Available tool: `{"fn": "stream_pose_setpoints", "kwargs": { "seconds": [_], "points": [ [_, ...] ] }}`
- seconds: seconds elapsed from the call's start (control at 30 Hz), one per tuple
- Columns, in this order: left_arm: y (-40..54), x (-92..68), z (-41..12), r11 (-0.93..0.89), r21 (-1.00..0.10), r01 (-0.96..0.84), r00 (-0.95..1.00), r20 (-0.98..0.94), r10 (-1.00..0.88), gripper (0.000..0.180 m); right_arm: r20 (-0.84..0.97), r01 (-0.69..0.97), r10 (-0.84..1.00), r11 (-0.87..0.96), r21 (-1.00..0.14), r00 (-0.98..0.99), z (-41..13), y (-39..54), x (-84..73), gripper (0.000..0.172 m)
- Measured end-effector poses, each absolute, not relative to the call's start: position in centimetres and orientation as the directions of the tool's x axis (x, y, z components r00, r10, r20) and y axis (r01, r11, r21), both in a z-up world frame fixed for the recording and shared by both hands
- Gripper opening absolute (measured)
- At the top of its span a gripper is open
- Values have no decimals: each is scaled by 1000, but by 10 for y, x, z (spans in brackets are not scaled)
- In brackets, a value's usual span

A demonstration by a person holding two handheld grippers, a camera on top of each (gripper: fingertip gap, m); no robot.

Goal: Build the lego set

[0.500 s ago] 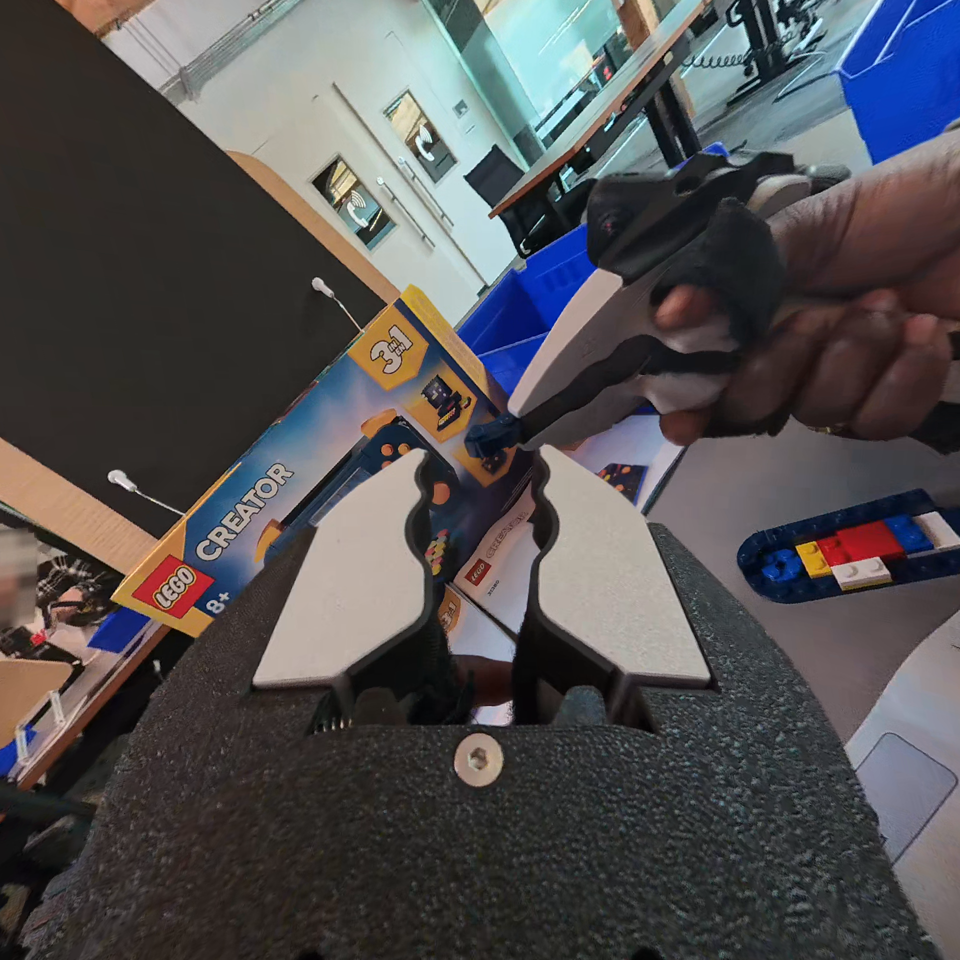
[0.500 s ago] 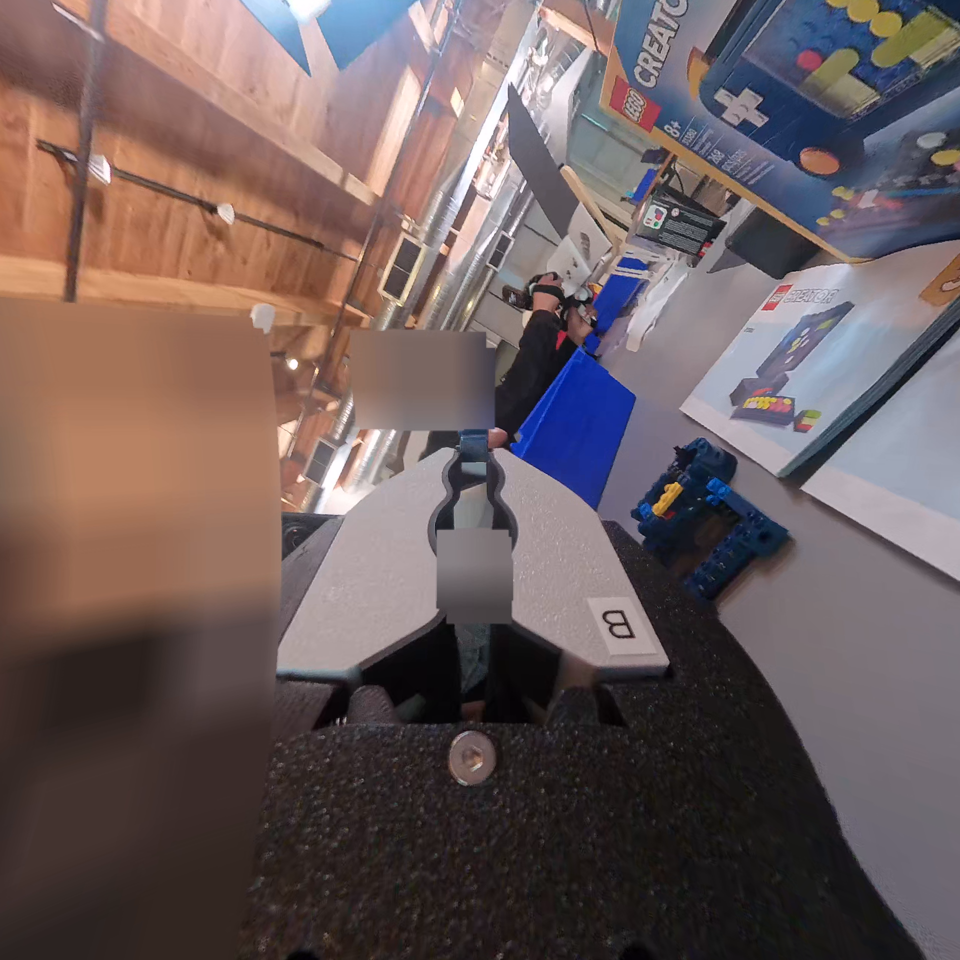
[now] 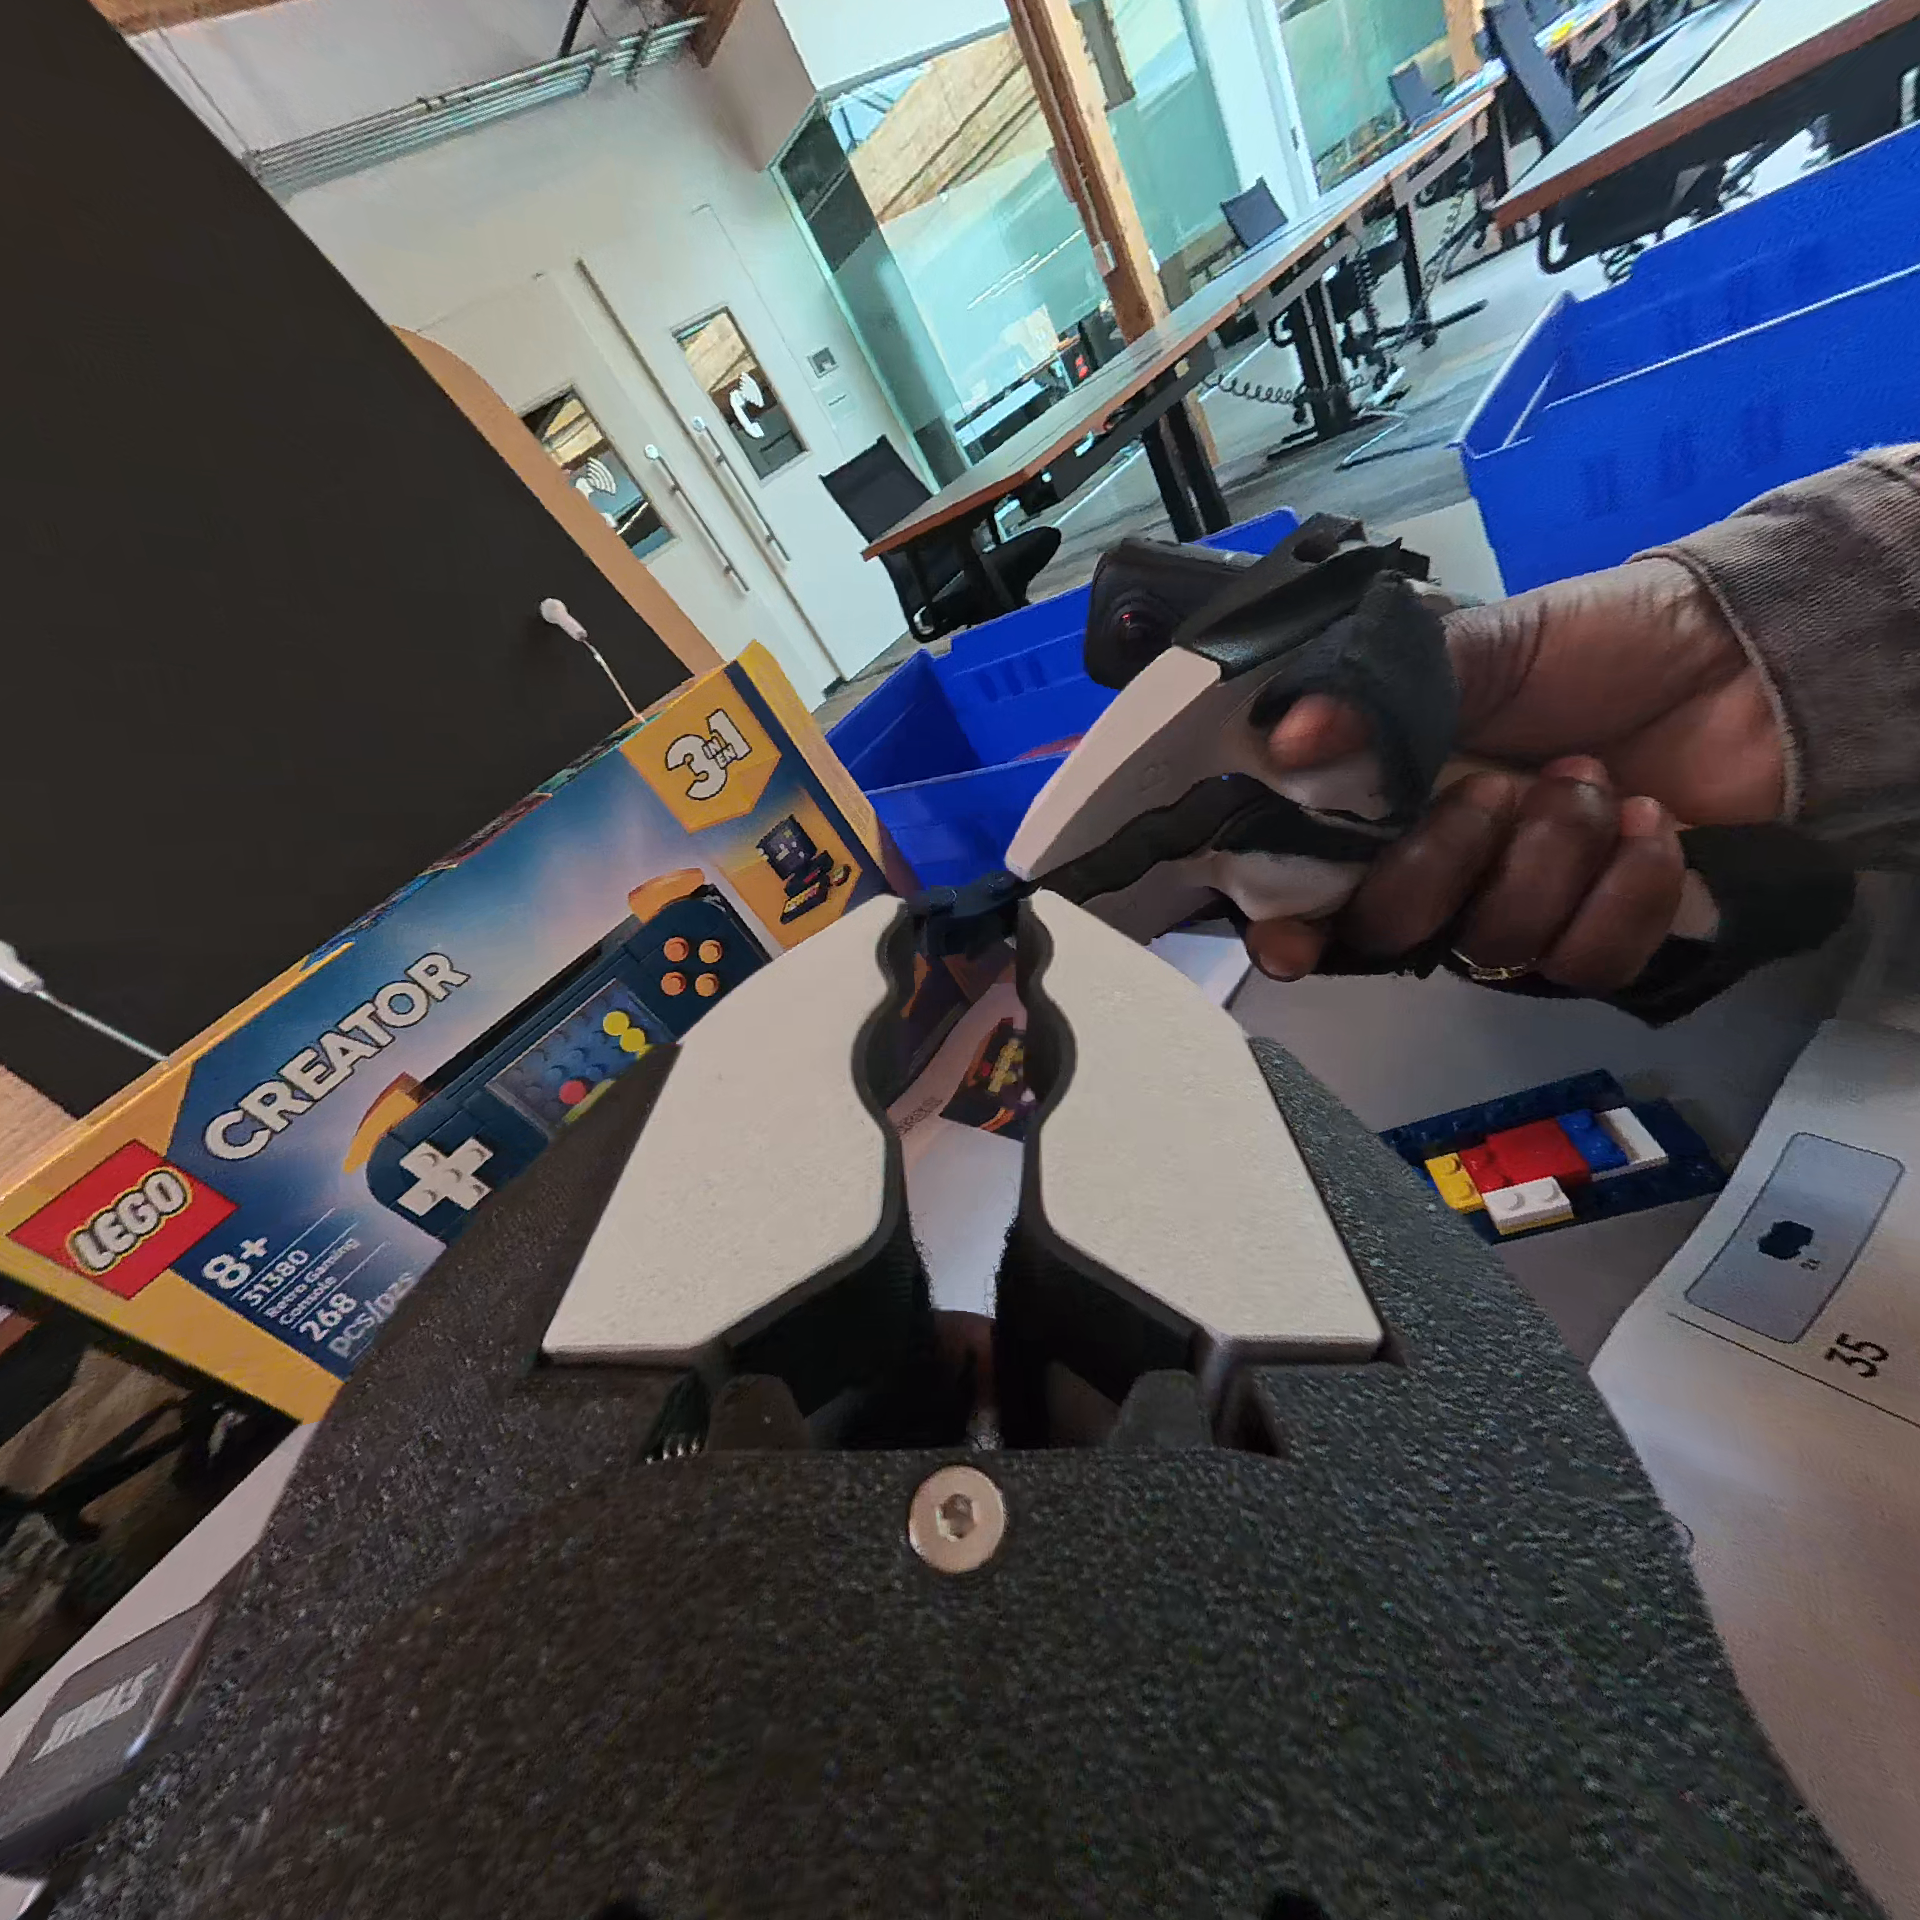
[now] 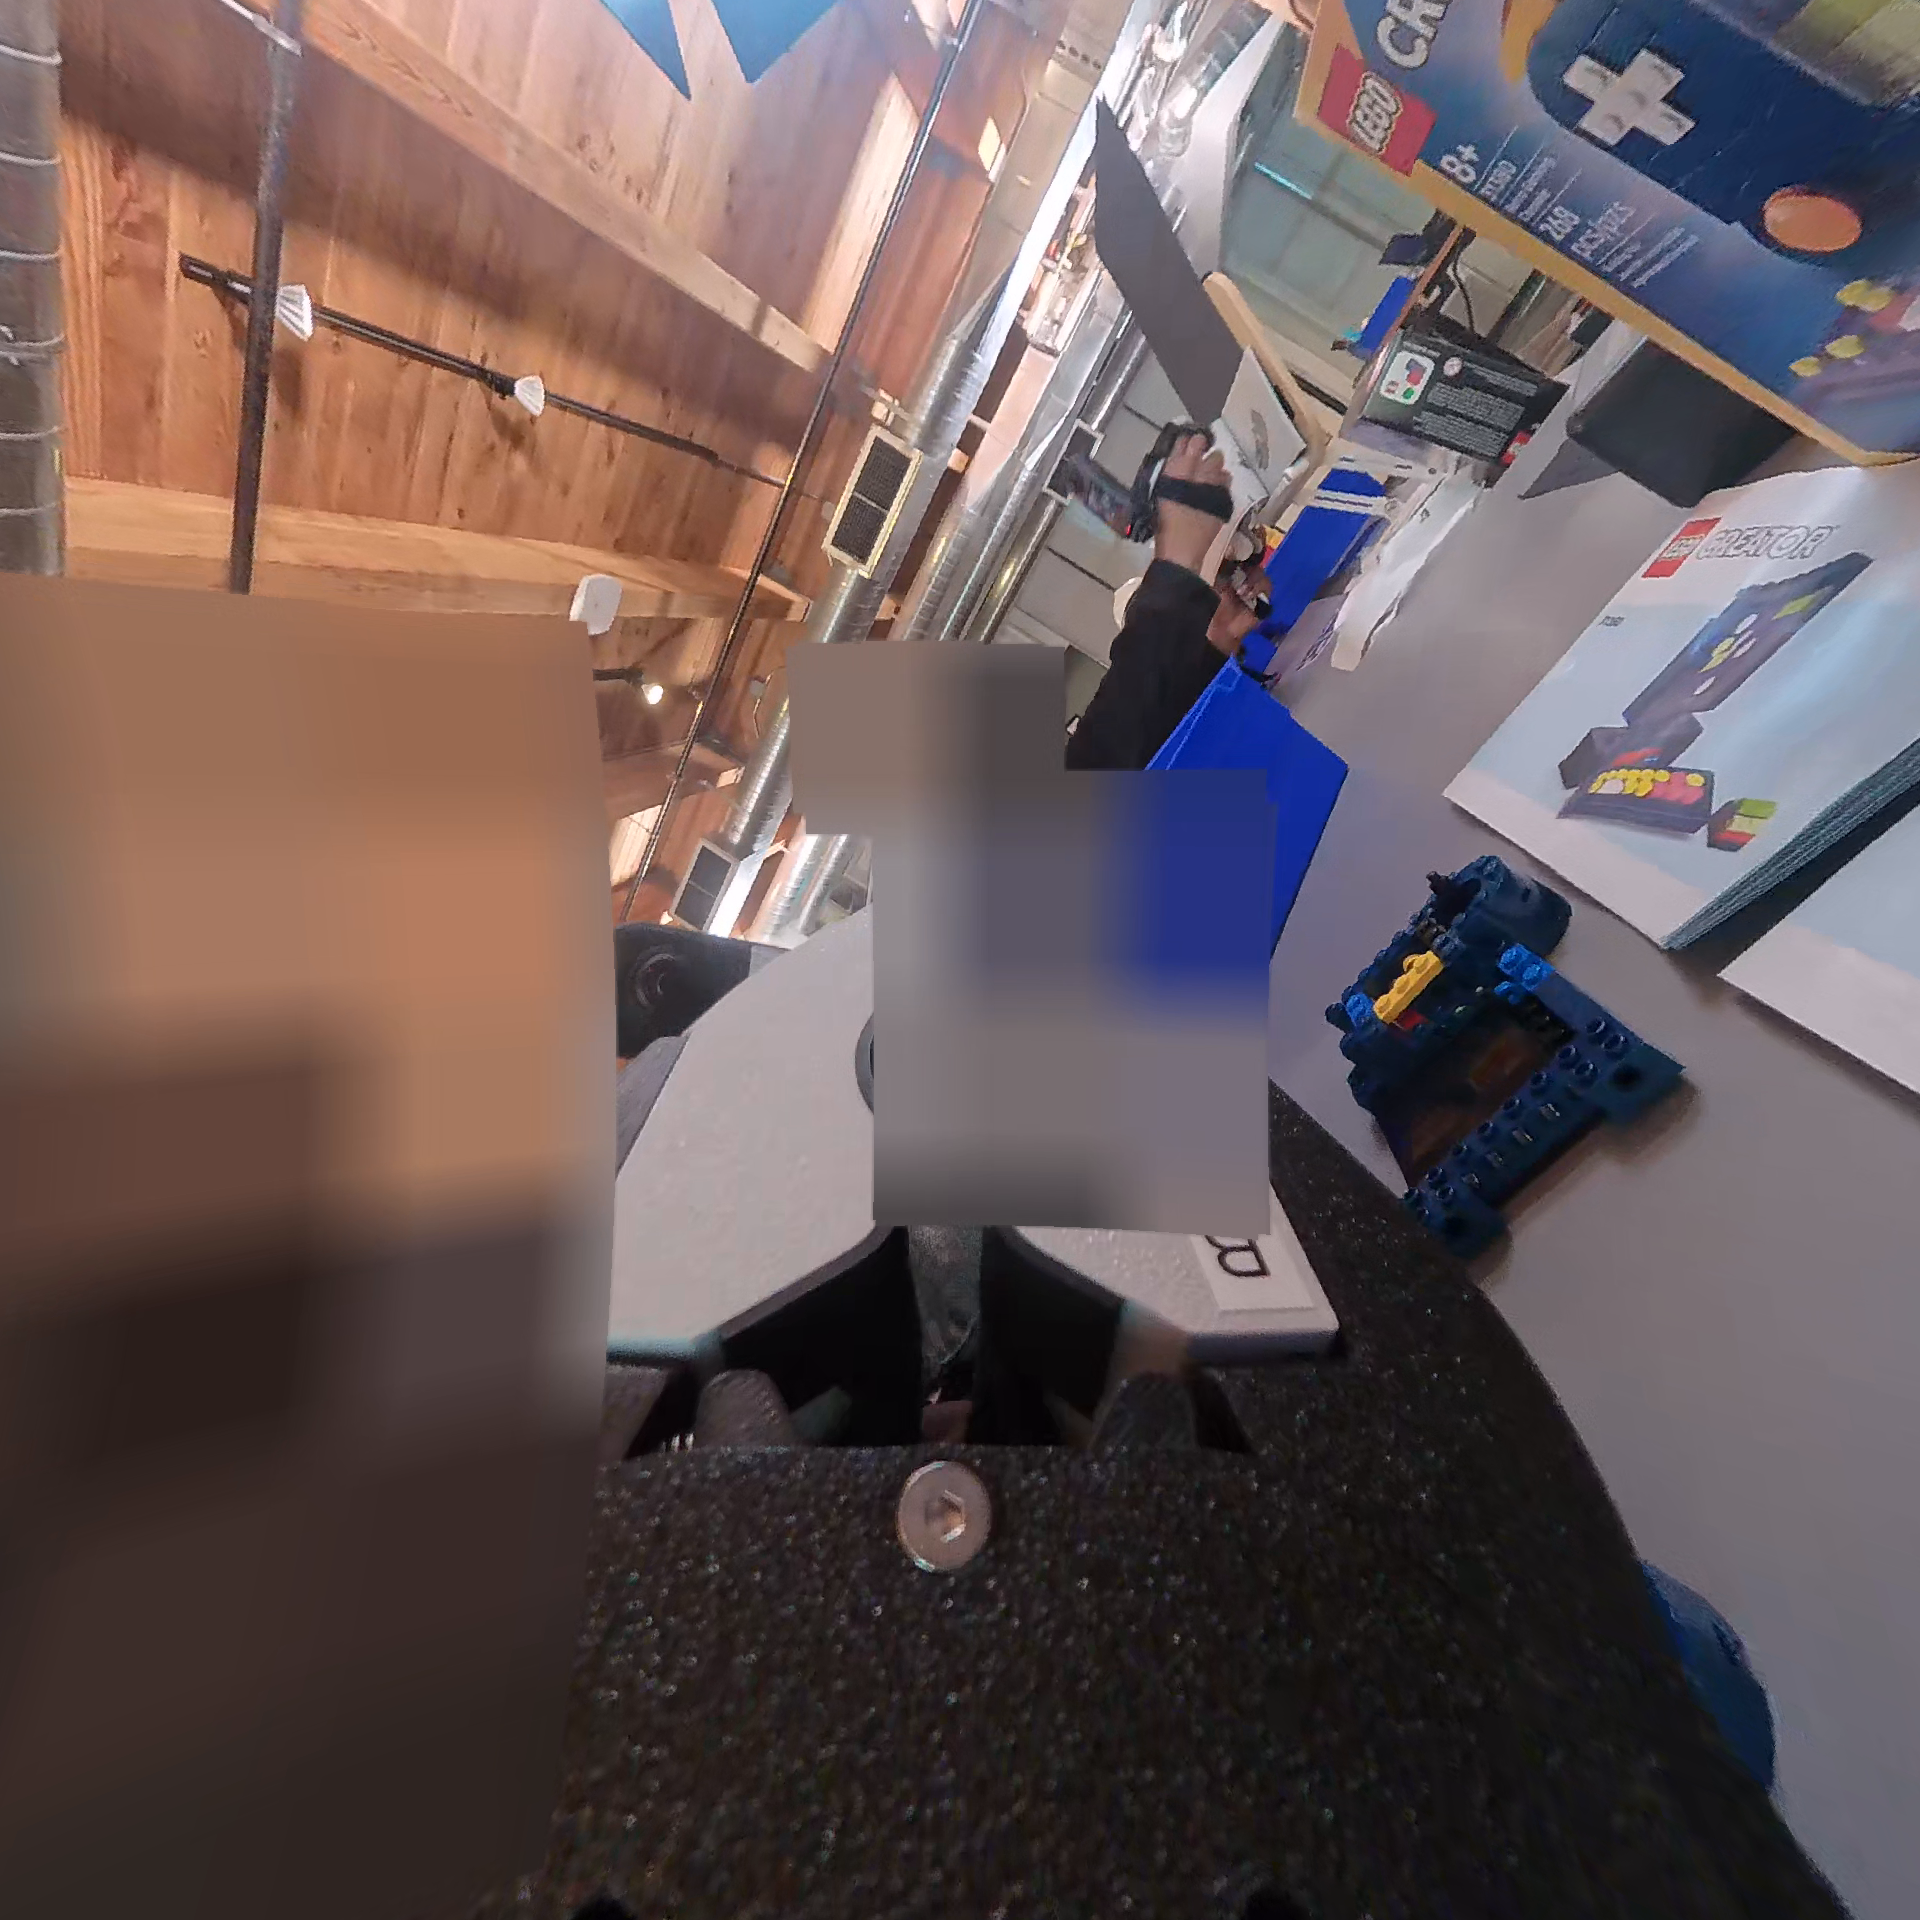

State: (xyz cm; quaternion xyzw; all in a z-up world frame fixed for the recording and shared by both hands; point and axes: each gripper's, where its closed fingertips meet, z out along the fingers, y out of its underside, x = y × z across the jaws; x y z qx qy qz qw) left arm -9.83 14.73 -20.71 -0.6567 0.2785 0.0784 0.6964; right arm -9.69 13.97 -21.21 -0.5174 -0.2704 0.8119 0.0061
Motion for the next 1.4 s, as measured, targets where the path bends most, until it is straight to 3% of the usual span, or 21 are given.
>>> {"fn": "stream_pose_setpoints", "kwargs": {
  "seconds": [0.23, 0.4, 0.53, 0.67, 0.77, 0.9, 1.0, 1.4],
  "points": [
    [143, -93, -207, 174, -862, -476, 802, -507, -316, 11, -808, 279, 367, -805, -524, -461, -211, 142, -91, 9],
    [147, -89, -214, 158, -824, -544, 781, -566, -265, 25, -835, 310, 326, -819, -484, -442, -217, 131, -98, 9],
    [146, -93, -210, 168, -842, -513, 800, -540, -262, 12, -847, 272, 263, -867, -417, -461, -212, 134, -100, 8],
    [146, -103, -202, 185, -843, -505, 824, -534, -187, 36, -848, 224, 252, -894, -388, -466, -209, 142, -99, 8],
    [147, -108, -202, 168, -840, -517, 830, -539, -145, 42, -855, 175, 231, -922, -345, -465, -209, 150, -100, 9],
    [150, -116, -205, 112, -822, -559, 822, -566, -55, 23, -878, 75, 217, -959, -273, -426, -214, 161, -103, 9],
    [151, -108, -209, 101, -845, -525, 841, -533, -93, 12, -891, 4, 213, -972, -235, -402, -219, 166, -104, 9],
    [151, -108, -210, 113, -850, -515, 845, -525, -100, 28, -877, 50, 221, -962, -267, -426, -214, 144, -109, 6]
  ]
}}
